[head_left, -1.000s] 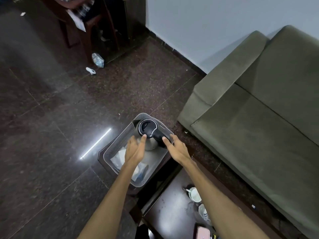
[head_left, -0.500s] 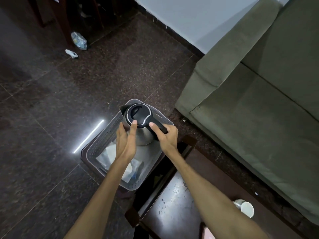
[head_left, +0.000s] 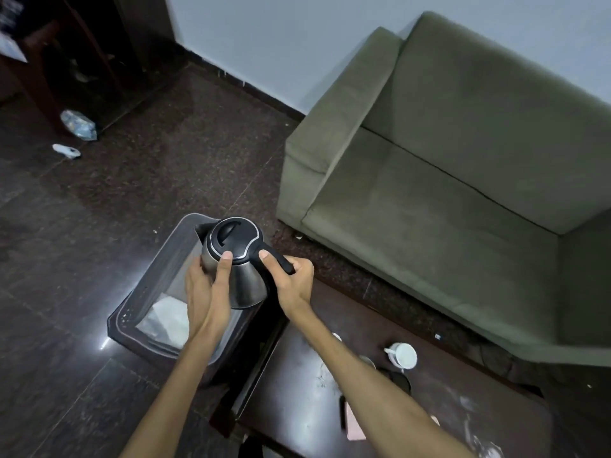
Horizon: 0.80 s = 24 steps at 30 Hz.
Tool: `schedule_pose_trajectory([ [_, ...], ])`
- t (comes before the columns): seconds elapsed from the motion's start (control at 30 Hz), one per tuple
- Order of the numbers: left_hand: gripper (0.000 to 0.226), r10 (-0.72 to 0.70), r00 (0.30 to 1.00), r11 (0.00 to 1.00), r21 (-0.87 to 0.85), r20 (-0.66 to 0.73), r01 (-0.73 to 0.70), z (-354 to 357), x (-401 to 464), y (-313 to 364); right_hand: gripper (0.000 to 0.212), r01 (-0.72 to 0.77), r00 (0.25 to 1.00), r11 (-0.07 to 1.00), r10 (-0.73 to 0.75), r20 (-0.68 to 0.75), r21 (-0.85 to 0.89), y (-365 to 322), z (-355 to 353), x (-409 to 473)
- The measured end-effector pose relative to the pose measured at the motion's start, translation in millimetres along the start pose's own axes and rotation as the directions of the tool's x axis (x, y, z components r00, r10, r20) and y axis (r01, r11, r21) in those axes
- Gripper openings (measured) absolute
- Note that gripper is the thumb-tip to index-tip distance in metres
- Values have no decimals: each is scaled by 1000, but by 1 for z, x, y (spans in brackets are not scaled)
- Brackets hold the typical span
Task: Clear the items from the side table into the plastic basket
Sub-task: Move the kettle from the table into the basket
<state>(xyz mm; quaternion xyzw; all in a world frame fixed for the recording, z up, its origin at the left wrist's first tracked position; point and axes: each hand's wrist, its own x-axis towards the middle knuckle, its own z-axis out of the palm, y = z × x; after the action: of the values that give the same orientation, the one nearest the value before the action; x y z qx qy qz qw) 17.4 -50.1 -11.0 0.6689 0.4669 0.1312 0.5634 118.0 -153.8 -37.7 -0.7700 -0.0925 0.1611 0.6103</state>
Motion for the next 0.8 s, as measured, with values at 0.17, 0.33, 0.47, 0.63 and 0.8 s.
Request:
schedule_pose_trajectory([
  [0.17,70,3,997,1000,19,71,-4,40,-58,25,67,-19,995,1000,18,-102,-1,-12,-77,-31],
  [0.33,80,15,981,997,77,195,-30,95,-123,38,69,-65,971,998,63,-232,-1,-1,-165,-70],
  [0.47,75,-18,965,997,72,261,-1,145,-182,35,73,-86,945,994,59,-323,-70,15,-241,-104],
  [0.63,74,-72,923,997,-4,378,80,202,-256,19,69,-111,929,976,36,-367,-185,37,-333,-148],
  [0.8,72,-184,864,970,-53,469,236,240,-318,-4,68,-145,945,919,20,-326,-366,60,-402,-180],
])
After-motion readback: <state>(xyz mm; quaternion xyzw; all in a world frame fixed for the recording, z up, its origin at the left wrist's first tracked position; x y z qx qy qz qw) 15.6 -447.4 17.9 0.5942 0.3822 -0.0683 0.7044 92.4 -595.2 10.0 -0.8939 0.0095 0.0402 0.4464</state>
